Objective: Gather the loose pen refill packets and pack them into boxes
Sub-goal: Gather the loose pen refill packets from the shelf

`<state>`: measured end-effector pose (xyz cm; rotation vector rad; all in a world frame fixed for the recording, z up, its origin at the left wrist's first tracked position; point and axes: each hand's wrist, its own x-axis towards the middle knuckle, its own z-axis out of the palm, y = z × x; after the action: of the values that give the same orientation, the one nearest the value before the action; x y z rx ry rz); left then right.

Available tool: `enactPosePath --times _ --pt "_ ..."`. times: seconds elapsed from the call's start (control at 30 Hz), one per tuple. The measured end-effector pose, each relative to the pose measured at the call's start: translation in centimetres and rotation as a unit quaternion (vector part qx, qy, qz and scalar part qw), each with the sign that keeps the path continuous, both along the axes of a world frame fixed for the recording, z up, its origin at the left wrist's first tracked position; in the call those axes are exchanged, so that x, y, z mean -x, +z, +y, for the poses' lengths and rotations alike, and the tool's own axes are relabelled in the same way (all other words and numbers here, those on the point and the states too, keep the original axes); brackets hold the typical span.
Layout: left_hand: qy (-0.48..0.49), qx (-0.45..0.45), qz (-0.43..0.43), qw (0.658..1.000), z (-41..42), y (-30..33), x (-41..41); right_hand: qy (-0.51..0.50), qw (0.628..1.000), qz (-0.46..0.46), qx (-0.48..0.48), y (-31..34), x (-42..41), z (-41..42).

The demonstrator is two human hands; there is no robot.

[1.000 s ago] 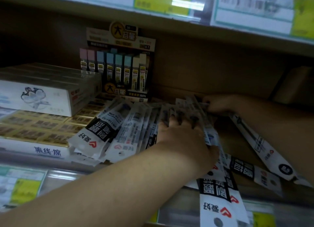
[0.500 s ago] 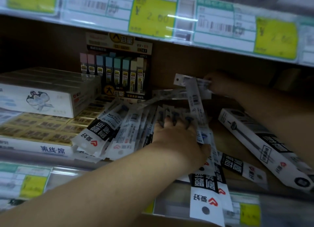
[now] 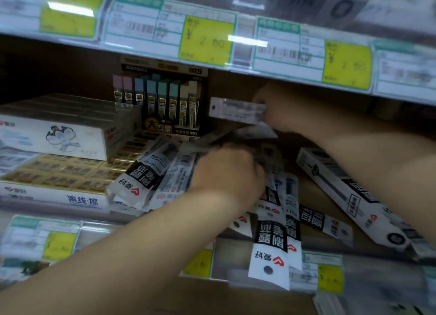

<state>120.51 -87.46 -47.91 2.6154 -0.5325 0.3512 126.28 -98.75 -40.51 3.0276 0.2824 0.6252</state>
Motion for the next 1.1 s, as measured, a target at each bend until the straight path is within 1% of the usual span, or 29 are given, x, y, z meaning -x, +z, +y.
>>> enactPosePath --times 0.07,0.13,0.2,0.27,0.33,0.37,0.43,0.47,0.5,0.57,0.6,0.63,0.77,0.93,1.1 --pt "0.035 0.032 -0.021 0.999 1.2 0.9 0.0 0.002 1.000 0.023 0.005 -0.9 0.7 1.2" --pt "0.072 0.041 -0.022 0.996 2.6 1.7 -0.3 0.008 0.996 0.086 -0.010 -2.4 1.6 2.9" --pt "0.103 0.039 -0.011 0.994 3.9 2.0 -0.9 0.044 0.990 0.132 -0.026 -3.9 2.6 4.4" --pt "0.132 0.031 -0.022 0.991 5.1 1.8 -1.6 0.094 0.982 0.158 -0.041 -4.6 3.6 5.1" --pt "0.156 -0.013 -0.031 0.987 5.9 1.2 -2.4 0.130 0.971 0.182 -0.083 -4.5 4.1 5.2" --pt "0.163 -0.033 -0.021 0.986 6.2 0.8 -2.7 0.126 0.968 0.180 -0.121 -4.1 4.0 5.1" --pt "0.161 -0.039 0.017 0.986 6.6 0.2 -3.0 0.071 0.969 0.151 -0.185 -3.5 2.9 4.2" --pt "0.157 -0.048 0.041 0.986 6.6 -0.2 -3.2 0.041 0.970 0.138 -0.196 -3.7 2.1 3.5" --pt "0.151 -0.070 0.072 0.983 6.7 -0.4 -3.3 0.022 0.969 0.146 -0.199 -4.1 1.3 2.8" --pt "0.145 -0.130 0.126 0.973 6.7 -0.9 -3.3 -0.003 0.957 0.226 -0.184 -5.3 0.5 1.9" --pt "0.143 -0.151 0.133 0.969 6.6 -1.0 -3.2 -0.012 0.952 0.257 -0.168 -6.0 0.4 1.7" --pt "0.141 -0.162 0.131 0.968 6.6 -1.0 -3.1 -0.018 0.952 0.265 -0.154 -6.6 0.1 1.7" --pt "0.141 -0.167 0.102 0.970 6.7 -1.1 -3.3 -0.004 0.956 0.242 -0.169 -6.8 0.5 2.6" --pt "0.126 -0.150 0.108 0.975 6.8 -1.1 -4.3 0.055 0.962 0.246 -0.103 -5.9 2.0 3.4" --pt "0.107 -0.136 0.082 0.981 7.1 -1.8 -5.2 0.080 0.958 0.263 -0.081 -5.0 3.2 4.0"
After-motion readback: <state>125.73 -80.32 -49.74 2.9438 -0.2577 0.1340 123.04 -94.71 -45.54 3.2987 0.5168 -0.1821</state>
